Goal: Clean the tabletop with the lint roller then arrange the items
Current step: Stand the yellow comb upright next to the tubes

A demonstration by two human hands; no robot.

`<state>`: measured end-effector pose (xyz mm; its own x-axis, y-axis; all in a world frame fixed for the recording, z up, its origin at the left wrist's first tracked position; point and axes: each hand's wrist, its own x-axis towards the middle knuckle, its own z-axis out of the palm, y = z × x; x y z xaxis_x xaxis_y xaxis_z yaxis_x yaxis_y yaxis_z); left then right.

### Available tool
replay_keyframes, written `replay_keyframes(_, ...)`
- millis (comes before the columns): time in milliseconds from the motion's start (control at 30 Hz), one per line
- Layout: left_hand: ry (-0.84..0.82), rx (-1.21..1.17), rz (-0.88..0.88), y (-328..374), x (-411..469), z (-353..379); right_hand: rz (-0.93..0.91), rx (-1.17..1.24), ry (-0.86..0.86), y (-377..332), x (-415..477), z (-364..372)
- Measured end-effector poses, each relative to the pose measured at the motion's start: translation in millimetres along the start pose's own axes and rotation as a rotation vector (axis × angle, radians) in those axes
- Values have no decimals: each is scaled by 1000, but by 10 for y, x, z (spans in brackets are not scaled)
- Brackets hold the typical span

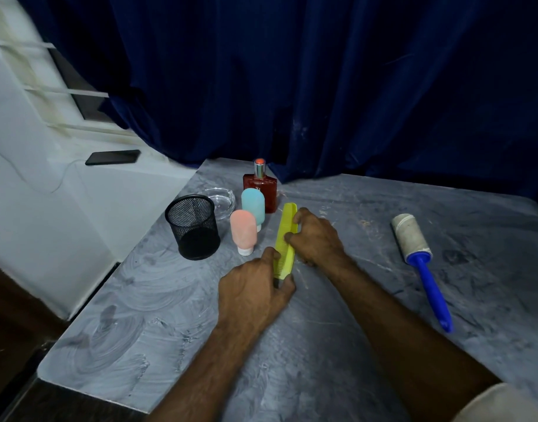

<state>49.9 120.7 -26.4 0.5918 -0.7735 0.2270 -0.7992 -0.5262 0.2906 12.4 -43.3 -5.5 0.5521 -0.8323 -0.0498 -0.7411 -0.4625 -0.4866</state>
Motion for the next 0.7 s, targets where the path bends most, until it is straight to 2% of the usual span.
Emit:
replay_keyframes(133,5,-48,1,9,-22,-28,13,113,-33,-24,-162,-134)
replay_keyframes(267,42,-279,-42,31,-61,-94,-34,200,140,236,-598,-526)
replay_keyframes(400,56,-563,71,370,-53,-43,54,207,355,800,-1122,-923)
replay_keyframes(500,-57,-700,149,830,-43,101,136,77,496,1269,-1314,-1081)
replay_keyframes(700,-377,-845,102,1595,31,361,183,29,481,1818,-1397,-1066)
